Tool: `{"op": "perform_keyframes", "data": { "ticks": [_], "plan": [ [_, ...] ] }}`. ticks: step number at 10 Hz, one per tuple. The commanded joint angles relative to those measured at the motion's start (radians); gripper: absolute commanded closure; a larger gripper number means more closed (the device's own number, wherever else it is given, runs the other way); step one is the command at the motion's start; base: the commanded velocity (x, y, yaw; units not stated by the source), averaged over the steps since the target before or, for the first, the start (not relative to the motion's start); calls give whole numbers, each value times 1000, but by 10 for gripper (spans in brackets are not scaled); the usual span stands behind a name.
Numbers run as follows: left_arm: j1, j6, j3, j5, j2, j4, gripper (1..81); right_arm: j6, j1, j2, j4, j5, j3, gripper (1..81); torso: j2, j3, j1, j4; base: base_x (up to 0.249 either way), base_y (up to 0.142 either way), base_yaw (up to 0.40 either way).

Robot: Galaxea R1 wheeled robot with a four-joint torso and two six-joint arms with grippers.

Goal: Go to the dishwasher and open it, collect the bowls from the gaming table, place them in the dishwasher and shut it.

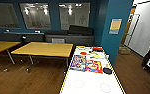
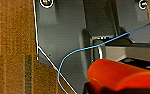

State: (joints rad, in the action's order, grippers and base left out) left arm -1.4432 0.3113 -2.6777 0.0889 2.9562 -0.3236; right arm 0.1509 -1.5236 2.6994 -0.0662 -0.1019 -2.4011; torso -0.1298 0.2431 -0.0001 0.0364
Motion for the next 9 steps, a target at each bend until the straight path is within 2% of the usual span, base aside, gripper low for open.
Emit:
{"op": "perform_keyframes", "data": {
  "ticks": [1,9],
  "plan": [
    [39,3,-1,69,-6,-6,811,-5,36,-13,-14,71,-19,811,0,0,0,0,-65,0,0],
    [37,3,-5,69,3,-2,811,-13,29,39,-14,93,-61,811,-1,0,0,0,-77,0,0]
  ]
}}
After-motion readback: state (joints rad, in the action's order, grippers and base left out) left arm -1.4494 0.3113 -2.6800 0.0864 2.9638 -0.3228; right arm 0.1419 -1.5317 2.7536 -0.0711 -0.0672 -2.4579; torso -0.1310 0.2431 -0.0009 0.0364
